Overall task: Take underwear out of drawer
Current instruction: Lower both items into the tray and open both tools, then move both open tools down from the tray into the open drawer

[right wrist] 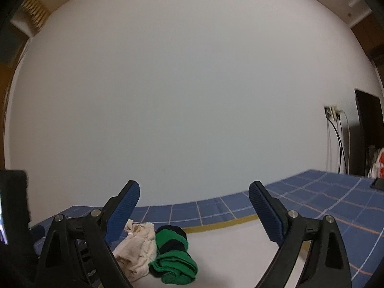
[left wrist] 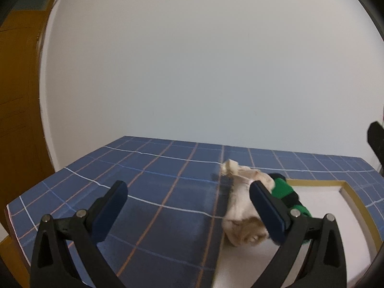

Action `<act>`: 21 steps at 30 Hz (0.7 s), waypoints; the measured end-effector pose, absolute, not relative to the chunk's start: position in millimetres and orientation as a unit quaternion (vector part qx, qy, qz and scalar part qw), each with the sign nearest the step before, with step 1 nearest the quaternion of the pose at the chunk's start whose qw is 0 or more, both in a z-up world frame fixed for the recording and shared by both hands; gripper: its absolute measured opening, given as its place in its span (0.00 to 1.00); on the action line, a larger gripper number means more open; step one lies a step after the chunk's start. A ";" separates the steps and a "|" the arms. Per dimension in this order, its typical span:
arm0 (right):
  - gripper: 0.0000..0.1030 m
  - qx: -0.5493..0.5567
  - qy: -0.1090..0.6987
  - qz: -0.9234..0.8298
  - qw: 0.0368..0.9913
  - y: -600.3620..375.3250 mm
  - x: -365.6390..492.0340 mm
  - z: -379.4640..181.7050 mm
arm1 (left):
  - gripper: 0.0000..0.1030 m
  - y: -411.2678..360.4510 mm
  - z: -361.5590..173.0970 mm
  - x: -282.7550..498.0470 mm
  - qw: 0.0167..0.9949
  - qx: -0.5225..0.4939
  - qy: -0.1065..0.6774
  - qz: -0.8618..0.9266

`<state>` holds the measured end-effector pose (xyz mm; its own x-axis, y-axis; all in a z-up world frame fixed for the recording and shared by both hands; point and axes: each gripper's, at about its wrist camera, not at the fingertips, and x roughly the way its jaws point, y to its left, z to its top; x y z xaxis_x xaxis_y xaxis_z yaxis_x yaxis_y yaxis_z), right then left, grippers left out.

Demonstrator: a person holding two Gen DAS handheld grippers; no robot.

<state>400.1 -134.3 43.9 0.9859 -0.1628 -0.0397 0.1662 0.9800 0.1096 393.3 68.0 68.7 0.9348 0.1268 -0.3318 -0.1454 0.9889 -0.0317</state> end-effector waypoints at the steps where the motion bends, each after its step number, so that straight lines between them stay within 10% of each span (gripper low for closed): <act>1: 0.91 0.060 0.030 -0.080 0.995 -137.1 402.7 43.1 | 1.00 69.6 68.5 391.4 0.983 -0.029 0.168 0.065; 21: 0.91 0.091 0.188 -0.014 0.978 -157.3 353.8 31.9 | 1.00 56.1 49.2 335.5 0.967 -0.016 0.255 0.020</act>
<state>353.8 -157.3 31.9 0.9288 0.0058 -0.3704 0.0624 0.9831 0.1719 335.5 56.1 49.2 0.8691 0.0296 -0.4937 -0.0461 0.9987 -0.0213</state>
